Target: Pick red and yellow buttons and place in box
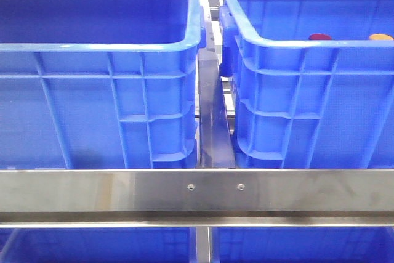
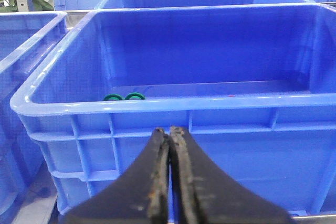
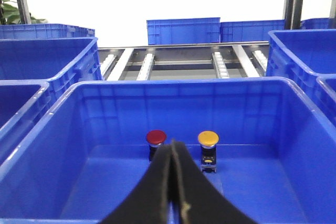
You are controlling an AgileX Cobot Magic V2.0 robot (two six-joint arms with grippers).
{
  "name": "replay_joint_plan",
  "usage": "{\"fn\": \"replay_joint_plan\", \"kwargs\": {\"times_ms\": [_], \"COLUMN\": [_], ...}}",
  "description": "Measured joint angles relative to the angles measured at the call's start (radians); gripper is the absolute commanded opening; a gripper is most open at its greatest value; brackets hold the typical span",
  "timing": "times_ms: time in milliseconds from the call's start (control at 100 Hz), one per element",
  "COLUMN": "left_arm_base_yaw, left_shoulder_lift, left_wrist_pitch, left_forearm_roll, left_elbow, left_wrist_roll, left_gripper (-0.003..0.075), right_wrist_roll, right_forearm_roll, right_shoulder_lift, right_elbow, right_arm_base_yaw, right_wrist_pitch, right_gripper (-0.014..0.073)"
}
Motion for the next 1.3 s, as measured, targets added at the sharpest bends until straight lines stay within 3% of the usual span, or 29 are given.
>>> {"fn": "replay_joint_plan", "kwargs": {"times_ms": [310, 740, 1300], "left_arm_base_yaw": [0.000, 0.000, 0.000], "left_shoulder_lift": [0.000, 0.000, 0.000], "left_wrist_pitch": [0.000, -0.005, -0.005], "left_forearm_roll": [0.000, 0.000, 0.000], "left_elbow": [0.000, 0.000, 0.000], "left_wrist_roll": [0.000, 0.000, 0.000], "left_gripper": [-0.0019, -0.0019, -0.0019], "right_wrist_roll": [0.002, 0.011, 0.017], "right_forearm_roll": [0.000, 0.000, 0.000], "right_shoulder_lift": [-0.195, -0.205, -0.205], "right_elbow": [0.216, 0.356, 0.371], "right_arm_base_yaw": [0.000, 0.000, 0.000], "right_wrist_pitch": [-0.086, -0.206, -0.259], "right_gripper": [-0.0068, -0.0068, -0.0068]}}
